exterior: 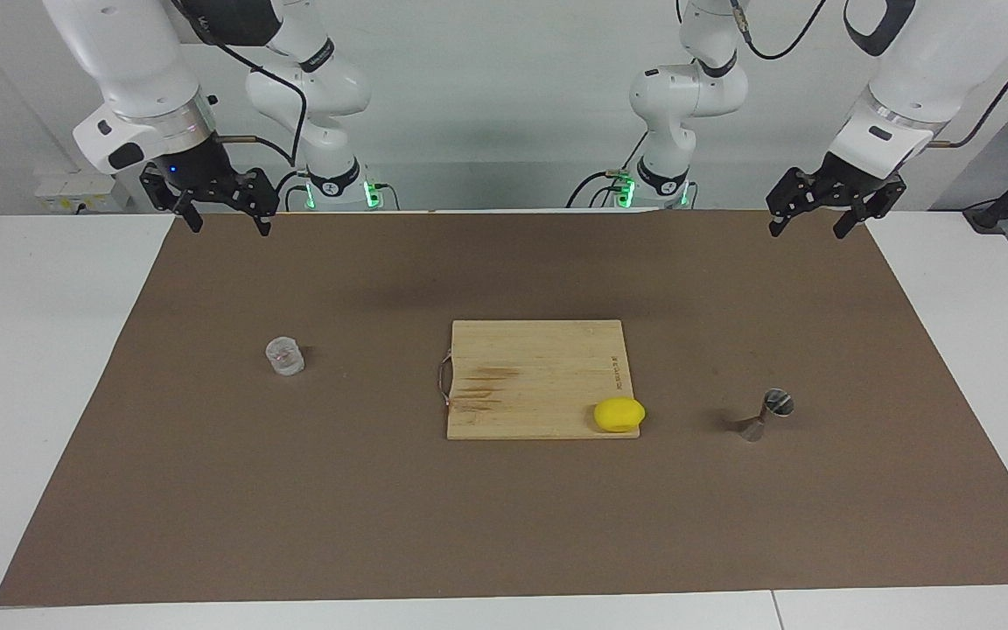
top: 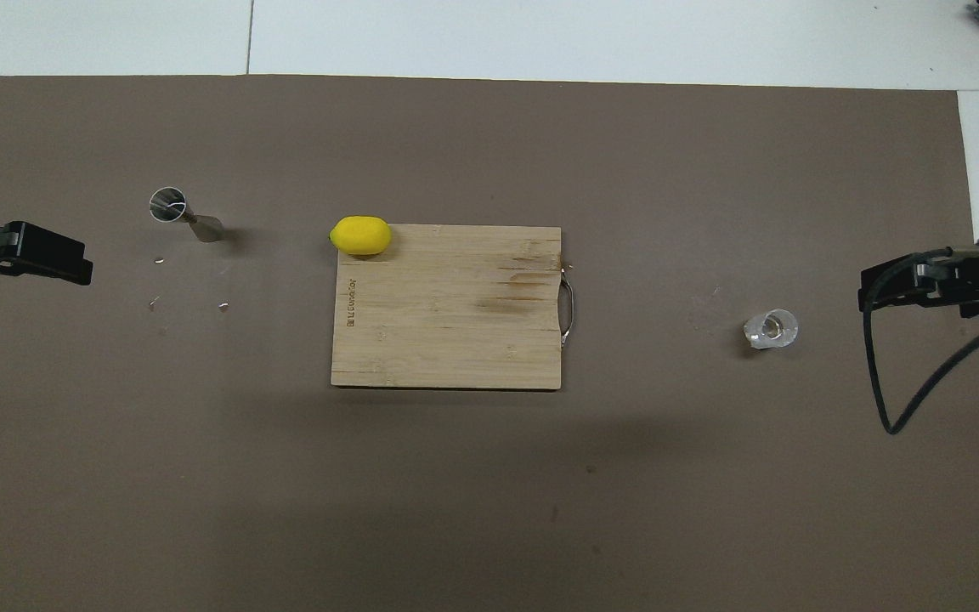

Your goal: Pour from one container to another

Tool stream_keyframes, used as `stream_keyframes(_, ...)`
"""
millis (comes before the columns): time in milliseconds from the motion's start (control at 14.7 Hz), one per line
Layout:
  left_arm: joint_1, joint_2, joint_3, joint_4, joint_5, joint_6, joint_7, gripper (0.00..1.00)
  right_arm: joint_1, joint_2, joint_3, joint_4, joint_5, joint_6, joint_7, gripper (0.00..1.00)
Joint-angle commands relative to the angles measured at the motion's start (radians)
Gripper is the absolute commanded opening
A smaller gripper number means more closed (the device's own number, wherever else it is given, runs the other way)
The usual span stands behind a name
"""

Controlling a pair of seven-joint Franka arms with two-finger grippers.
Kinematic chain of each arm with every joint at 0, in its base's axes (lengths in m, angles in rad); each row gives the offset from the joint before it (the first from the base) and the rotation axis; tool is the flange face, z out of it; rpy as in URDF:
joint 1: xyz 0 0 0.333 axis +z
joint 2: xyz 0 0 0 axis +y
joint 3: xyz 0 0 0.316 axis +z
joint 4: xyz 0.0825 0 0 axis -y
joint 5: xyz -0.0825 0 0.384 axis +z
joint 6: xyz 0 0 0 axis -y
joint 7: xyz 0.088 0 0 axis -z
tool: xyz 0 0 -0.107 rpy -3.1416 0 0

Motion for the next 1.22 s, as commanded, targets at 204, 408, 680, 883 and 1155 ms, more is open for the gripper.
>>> stream_keyframes(204,-0.008,0.007,0.005,0.016,-0.007,-0.012,0.011,1.0,-0.005,-0.015,0.007,-0.007,0.012,-0.016,-0.013,1.0)
stream_keyframes(408,-0.013,0.006,0.005,0.008,-0.006,-0.003,0.009,1.0,-0.005,-0.016,0.007,-0.007,0.012,-0.016,-0.014,1.0)
stream_keyframes(680,-0.014,-0.002,0.005,-0.02,-0.007,0.025,0.009,1.0,-0.008,-0.016,0.007,-0.007,0.014,-0.013,-0.014,1.0)
stream_keyframes(883,-0.016,-0.005,0.002,-0.036,-0.007,0.068,0.009,1.0,-0.009,-0.016,0.007,-0.007,0.014,-0.013,-0.013,1.0)
stream_keyframes(1155,-0.001,-0.002,0.003,-0.093,-0.017,0.148,0.009,1.0,-0.019,-0.016,0.005,-0.007,0.014,-0.014,-0.013,1.0)
